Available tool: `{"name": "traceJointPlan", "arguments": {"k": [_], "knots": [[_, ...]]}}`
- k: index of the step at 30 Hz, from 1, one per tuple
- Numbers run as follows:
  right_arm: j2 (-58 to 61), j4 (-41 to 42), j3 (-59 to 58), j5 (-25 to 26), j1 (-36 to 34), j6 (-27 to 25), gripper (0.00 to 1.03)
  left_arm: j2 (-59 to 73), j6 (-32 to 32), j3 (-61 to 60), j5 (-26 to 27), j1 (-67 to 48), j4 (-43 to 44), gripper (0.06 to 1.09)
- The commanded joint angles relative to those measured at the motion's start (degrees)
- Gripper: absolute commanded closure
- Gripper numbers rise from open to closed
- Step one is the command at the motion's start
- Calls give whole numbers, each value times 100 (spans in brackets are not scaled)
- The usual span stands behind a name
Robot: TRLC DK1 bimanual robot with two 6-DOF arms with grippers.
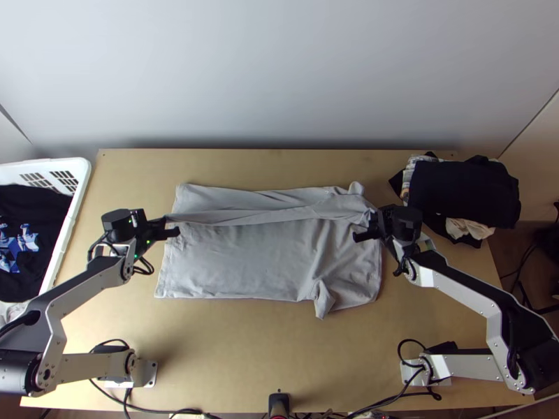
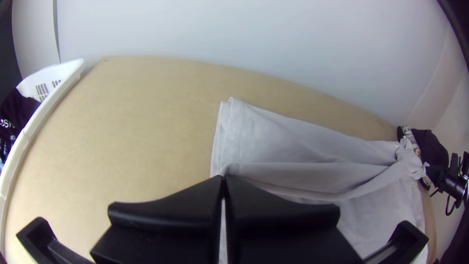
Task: Fold the t-shirt
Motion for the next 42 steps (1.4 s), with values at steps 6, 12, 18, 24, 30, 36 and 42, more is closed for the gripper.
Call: {"name": "traceJointPlan", "arguments": {"k": [6,12,18,24,30,36,42], "knots": [[-65,-1,-222,5,21,1,100,-328,86,-467,-5,-16,-45,105],[-197,-10,-301,14,135,-25,83,-319,192,-493,-75,55,-36,96],[-671,-519,-319,14,118,1,9,-530,271,-423,-75,107,-775,37],[-1287,-1460,-178,14,21,89,4,-1453,482,-291,13,107,-2225,13],[-1867,-2620,147,-277,-23,195,4,-1980,842,-10,496,125,-4211,13],[-2262,-3604,428,-997,109,282,4,-2077,912,52,505,72,-5222,13],[-2746,-4237,323,-1138,258,432,4,-2033,912,34,470,46,-5468,14]]}}
